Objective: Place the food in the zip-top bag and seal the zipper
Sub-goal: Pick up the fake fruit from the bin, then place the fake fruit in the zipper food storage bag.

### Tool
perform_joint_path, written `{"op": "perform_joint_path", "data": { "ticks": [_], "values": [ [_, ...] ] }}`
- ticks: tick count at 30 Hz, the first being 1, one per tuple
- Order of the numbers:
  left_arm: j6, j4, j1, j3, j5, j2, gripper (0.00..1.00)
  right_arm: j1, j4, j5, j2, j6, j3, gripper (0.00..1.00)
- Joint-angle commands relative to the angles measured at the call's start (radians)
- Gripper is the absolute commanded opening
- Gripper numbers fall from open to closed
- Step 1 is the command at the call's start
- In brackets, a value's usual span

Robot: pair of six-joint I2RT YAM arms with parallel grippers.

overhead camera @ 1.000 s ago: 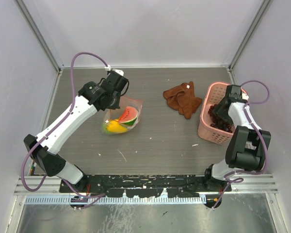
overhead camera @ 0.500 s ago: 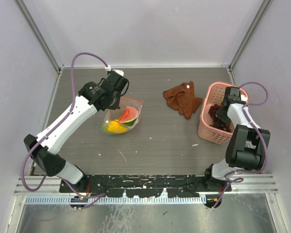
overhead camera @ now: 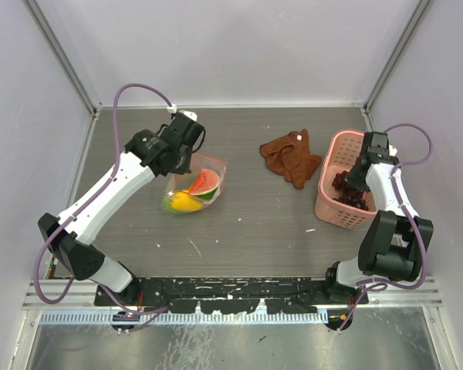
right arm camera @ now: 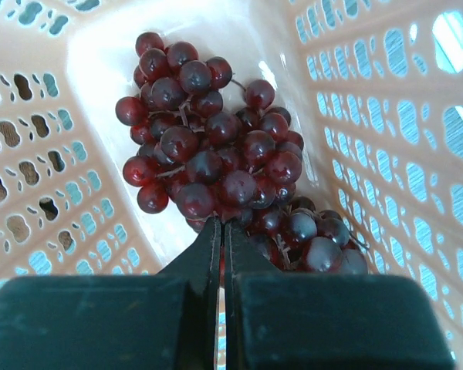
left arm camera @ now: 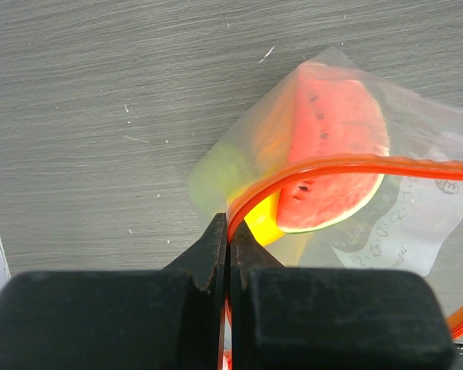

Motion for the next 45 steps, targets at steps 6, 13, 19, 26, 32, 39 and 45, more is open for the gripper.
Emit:
{"op": "perform_joint_path", "data": {
  "ticks": [6, 13, 19, 26, 32, 39, 45],
  "values": [
    [0.008, 0.027, 0.003, 0.003, 0.0, -0.026, 0.0, -0.004, -0.048, -0.057, -0.112, -0.032, 0.134, 0.0],
    [0.009, 0.032, 0.003, 0.003, 0.018, -0.028, 0.0, -0.002, -0.053, -0.09, -0.191, -0.066, 0.203, 0.0],
    [0.003, 0.036, 0.003, 0.03, 0.084, -0.021, 0.0, -0.001, -0.048, -0.122, -0.252, -0.084, 0.242, 0.0],
    [-0.036, 0.038, 0.004, 0.075, 0.205, 0.008, 0.0, 0.001, -0.05, -0.183, -0.303, -0.112, 0.282, 0.0],
    [-0.061, 0.035, 0.001, 0.113, 0.268, 0.045, 0.0, 0.021, -0.062, -0.261, -0.341, -0.12, 0.339, 0.0],
    [-0.071, 0.019, 0.001, 0.155, 0.302, 0.084, 0.0, 0.107, -0.069, -0.335, -0.375, -0.107, 0.415, 0.0],
    [-0.081, 0.025, 0.002, 0.169, 0.329, 0.089, 0.0, 0.275, -0.028, -0.349, -0.377, -0.07, 0.453, 0.0]
  ]
}}
